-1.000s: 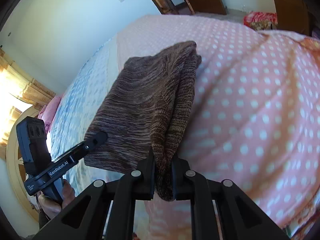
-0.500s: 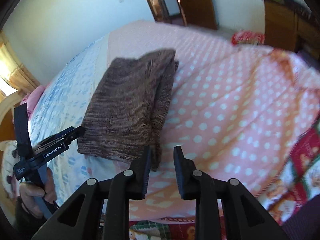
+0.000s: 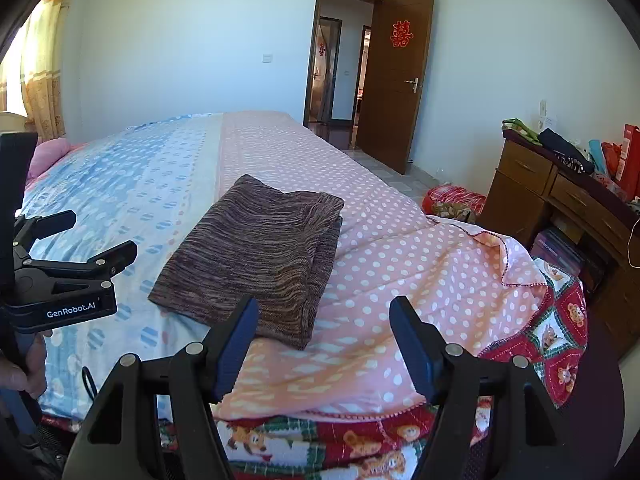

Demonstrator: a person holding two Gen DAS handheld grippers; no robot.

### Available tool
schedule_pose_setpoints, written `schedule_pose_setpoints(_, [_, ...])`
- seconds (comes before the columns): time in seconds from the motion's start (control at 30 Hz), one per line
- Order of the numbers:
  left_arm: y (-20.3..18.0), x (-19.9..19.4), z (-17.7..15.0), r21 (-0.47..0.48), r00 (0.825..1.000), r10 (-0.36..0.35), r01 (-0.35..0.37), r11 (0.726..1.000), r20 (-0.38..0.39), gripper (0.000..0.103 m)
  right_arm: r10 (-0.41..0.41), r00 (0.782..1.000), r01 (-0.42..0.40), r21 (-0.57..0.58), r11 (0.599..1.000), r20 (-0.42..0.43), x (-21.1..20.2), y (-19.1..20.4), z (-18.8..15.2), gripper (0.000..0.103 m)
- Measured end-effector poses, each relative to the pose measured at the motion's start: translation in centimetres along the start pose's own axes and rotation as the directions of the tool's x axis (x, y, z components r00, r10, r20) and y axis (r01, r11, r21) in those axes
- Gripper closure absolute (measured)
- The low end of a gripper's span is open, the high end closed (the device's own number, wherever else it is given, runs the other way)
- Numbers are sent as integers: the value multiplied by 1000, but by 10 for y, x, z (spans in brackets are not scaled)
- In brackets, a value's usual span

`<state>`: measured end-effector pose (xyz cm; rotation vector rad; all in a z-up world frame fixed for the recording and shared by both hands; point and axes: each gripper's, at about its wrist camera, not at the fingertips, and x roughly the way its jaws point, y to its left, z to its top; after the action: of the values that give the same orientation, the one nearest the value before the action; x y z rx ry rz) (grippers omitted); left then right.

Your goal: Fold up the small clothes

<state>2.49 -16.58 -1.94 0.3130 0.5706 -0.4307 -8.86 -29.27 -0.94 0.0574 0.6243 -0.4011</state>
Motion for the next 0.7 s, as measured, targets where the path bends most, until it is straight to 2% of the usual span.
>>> schedule_pose_setpoints(0.2, [-7, -29, -6, 5, 1000, -11, 11, 1000, 13, 0, -25, 1000, 25, -36, 999, 8, -34, 6, -5, 34])
schedule_pose_setpoints(0.43, [-13, -49, -13, -25, 997, -72, 72, 997, -38, 0, -37, 999, 38, -70, 997, 25, -71, 10, -9, 34])
schedule_pose_setpoints(0.57, [-13, -69, -13, -25, 997, -79, 79, 997, 1, 0, -11, 997, 14, -39, 999, 72, -86, 12, 0, 33])
schedule_pose_setpoints(0.7, [-5, -90, -6, -47, 997, -52, 55, 997, 63, 0, 46, 992, -49, 22, 999, 114, -99, 12, 9, 33])
